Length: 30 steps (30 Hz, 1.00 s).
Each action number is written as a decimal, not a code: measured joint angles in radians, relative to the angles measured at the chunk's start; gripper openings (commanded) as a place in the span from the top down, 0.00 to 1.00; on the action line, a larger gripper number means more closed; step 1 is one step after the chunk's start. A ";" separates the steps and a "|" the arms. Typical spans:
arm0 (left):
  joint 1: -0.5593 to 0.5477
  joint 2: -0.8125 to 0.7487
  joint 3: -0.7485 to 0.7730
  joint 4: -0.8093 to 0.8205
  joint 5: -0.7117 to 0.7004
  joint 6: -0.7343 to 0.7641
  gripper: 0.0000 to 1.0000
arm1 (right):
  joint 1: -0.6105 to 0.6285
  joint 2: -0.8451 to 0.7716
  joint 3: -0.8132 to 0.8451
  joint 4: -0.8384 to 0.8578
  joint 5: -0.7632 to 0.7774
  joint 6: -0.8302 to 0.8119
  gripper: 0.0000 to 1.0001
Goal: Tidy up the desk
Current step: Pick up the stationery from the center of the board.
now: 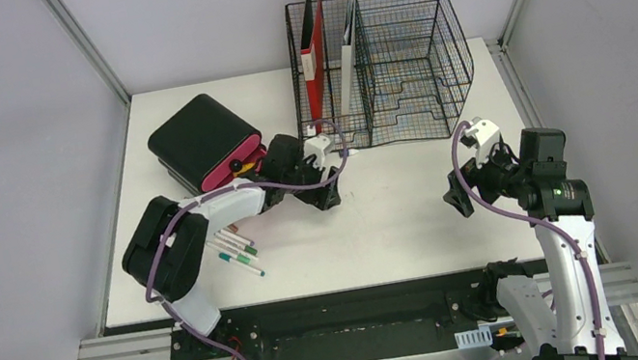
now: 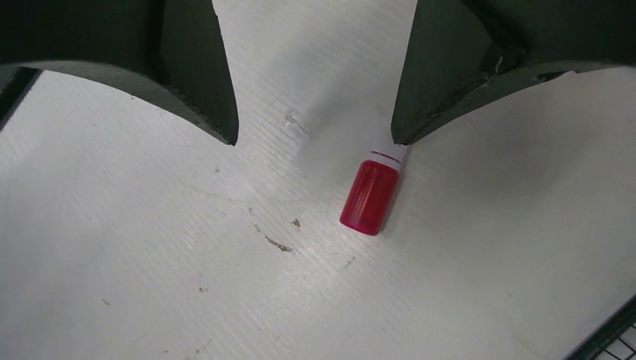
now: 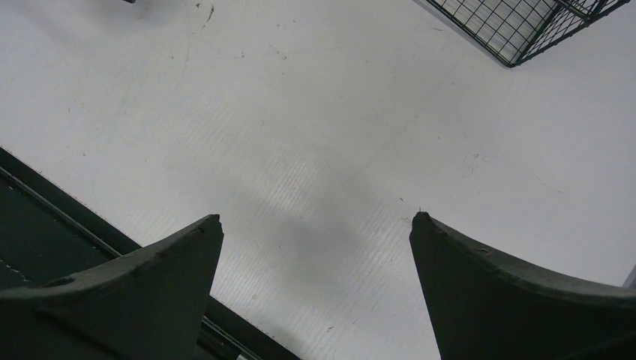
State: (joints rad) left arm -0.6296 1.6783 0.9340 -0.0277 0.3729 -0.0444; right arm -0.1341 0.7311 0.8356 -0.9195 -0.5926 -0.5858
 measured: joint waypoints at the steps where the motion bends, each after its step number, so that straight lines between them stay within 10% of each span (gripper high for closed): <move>1: 0.000 0.012 0.011 -0.001 -0.007 0.002 0.25 | 0.000 0.000 0.000 0.000 0.000 0.000 0.01; 30: -0.033 0.199 0.209 -0.137 -0.199 0.130 0.78 | -0.002 0.000 0.000 -0.001 -0.001 0.000 0.01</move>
State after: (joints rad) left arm -0.6624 1.8771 1.1431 -0.1646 0.1741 0.0860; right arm -0.1364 0.7311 0.8356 -0.9207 -0.5934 -0.5861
